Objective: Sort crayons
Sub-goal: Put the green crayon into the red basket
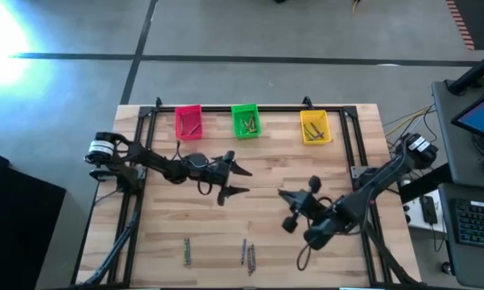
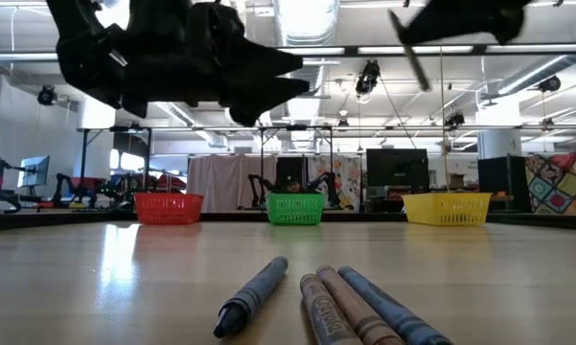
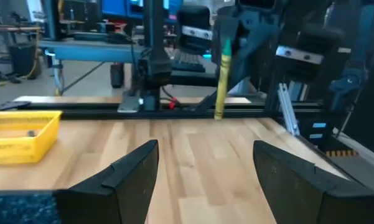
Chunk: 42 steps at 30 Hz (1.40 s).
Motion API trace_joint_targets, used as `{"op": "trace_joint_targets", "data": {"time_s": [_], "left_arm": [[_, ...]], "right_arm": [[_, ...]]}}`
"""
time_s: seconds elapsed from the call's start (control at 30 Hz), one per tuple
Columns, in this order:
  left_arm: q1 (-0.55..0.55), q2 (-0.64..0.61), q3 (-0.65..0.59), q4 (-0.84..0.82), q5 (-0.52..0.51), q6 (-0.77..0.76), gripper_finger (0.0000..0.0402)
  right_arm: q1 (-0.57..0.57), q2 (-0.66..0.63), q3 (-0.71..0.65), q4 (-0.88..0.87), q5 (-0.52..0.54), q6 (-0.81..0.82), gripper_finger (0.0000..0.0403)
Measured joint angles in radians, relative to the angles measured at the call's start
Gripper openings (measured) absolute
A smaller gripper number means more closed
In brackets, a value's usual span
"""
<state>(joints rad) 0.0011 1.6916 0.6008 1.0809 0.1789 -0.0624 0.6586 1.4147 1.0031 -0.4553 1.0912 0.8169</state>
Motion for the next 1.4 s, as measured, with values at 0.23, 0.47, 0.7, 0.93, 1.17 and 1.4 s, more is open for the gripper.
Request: {"op": "trace_joint_targets", "data": {"time_s": [0.23,0.47,0.7,0.93,1.17,1.4], "left_arm": [[-0.033,0.070,0.102,0.004,0.033,0.008,0.0244],[-0.036,0.071,0.094,0.004,0.155,-0.027,0.0214],[-0.036,0.069,0.098,0.005,0.175,-0.029,0.0160],[-0.036,0.061,0.105,0.000,0.245,-0.048,0.0062],[0.032,0.013,0.094,-0.065,0.183,-0.067,0.0011],[0.306,-0.191,0.083,-0.505,-0.036,-0.108,0.0003]], "right_arm": [[-0.119,0.035,-0.027,0.498,-0.216,-0.452,0.0009],[-0.174,0.034,-0.030,0.566,-0.277,-0.548,0.0009],[-0.230,0.048,-0.041,0.738,-0.413,-0.646,0.0009],[-0.246,0.066,-0.080,0.828,-0.468,-0.633,0.0009],[-0.253,0.039,-0.081,0.815,-0.329,-0.694,0.0041],[-0.253,-0.042,-0.110,0.511,-0.043,-0.463,0.0138]]}}
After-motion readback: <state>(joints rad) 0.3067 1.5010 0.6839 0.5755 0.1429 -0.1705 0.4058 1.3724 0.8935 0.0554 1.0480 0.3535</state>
